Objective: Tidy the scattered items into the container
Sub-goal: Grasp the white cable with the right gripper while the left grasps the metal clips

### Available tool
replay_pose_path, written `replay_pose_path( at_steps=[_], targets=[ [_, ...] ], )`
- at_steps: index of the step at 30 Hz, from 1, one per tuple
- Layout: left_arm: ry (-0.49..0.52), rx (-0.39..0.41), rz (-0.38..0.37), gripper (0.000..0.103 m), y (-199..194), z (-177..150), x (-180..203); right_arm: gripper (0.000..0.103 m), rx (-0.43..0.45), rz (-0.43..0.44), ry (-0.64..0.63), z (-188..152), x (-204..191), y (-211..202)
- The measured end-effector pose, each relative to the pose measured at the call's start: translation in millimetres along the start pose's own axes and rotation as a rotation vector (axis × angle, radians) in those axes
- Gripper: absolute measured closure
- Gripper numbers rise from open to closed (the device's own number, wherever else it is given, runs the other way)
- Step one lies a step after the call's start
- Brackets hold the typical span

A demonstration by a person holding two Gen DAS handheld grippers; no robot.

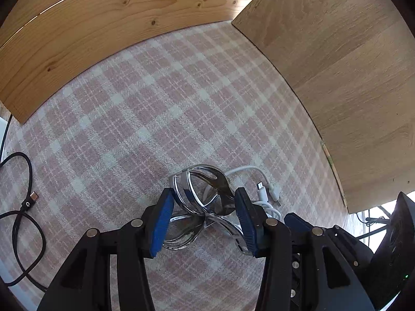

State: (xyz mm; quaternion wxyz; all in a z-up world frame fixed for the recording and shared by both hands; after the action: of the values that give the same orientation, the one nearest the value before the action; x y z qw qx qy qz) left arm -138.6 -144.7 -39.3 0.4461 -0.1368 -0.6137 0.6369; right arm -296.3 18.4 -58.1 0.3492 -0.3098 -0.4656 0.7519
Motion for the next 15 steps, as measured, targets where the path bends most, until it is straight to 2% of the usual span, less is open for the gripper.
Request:
replay_pose_path(
  at_steps=[2,3,4,5,6,13,15],
  targets=[
    [-0.003,0.005,0.001,0.059,2,-5,8,0.072,-0.007,-0.006,-0.008,-2,-3,1],
    [-0.002,0.010,-0.001,0.060,6,-6,17,0.080,-0.010,-0.006,-0.007,-3,-4,2],
    [-0.003,0.018,0.004,0.065,7,-6,21,0.081,-0.010,0.002,-0.003,-3,-4,2],
    [-0.006,0.022,0.009,0.076,16,15,23,0.083,-0.009,0.011,0.001,-4,-4,2],
    [-0.009,0.022,0.009,0.077,23,27,27,0.086,-0.012,0.019,0.008,-5,-4,2],
    [-0.008,0.055,-0.002,0.089,18,46,28,0.089,0.024,0.053,0.086,-14,7,-16],
    [0.002,0.059,-0.009,0.100,13,46,29,0.089,0.041,0.046,0.103,-16,11,-24]
  ],
)
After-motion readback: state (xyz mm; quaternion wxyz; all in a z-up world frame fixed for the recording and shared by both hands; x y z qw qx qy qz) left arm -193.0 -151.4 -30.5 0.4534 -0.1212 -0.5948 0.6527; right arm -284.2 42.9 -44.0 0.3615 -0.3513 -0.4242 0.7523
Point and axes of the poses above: each gripper's, at about its wrist camera, not at the fingertips, and y roughly the way its jaws point, x to its right, z to its top, the point moved 4 cm from there along y, roughly the way its jaws point, and after that the axes turned 1 degree about x, right-handed, at the moved point
